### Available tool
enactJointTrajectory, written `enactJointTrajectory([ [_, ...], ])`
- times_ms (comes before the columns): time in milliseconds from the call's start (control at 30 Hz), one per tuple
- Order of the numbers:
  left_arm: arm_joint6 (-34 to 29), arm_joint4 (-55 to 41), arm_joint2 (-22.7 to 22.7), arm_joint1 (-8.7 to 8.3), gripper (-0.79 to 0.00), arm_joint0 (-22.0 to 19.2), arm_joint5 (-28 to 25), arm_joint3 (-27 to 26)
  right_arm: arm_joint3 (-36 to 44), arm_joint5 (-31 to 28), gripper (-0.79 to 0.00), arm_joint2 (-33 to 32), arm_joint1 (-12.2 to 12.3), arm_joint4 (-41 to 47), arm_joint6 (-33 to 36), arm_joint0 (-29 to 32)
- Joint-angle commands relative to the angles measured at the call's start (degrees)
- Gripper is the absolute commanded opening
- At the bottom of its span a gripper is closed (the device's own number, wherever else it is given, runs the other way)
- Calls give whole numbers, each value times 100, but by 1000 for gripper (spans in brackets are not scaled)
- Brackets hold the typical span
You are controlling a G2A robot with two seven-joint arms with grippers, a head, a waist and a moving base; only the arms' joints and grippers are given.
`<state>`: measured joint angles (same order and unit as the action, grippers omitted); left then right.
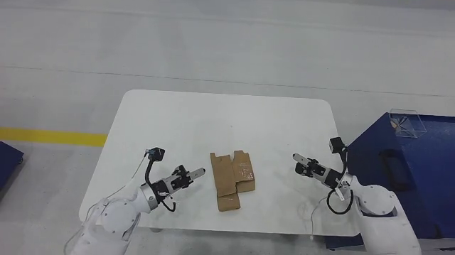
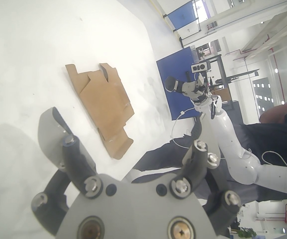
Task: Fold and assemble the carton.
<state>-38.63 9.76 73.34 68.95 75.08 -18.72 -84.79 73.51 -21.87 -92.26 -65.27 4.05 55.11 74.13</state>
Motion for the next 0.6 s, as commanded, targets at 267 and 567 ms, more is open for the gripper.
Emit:
enactJointTrajectory([
  [267, 431, -323, -1466, 374, 0, -1291, 256, 1599, -369, -209, 0, 704, -118, -107, -853, -238],
  [567, 427, -458, -1814, 530, -31, -1664, 267, 2424, -591, -236, 0, 1029, -149, -191, -1028, -291],
])
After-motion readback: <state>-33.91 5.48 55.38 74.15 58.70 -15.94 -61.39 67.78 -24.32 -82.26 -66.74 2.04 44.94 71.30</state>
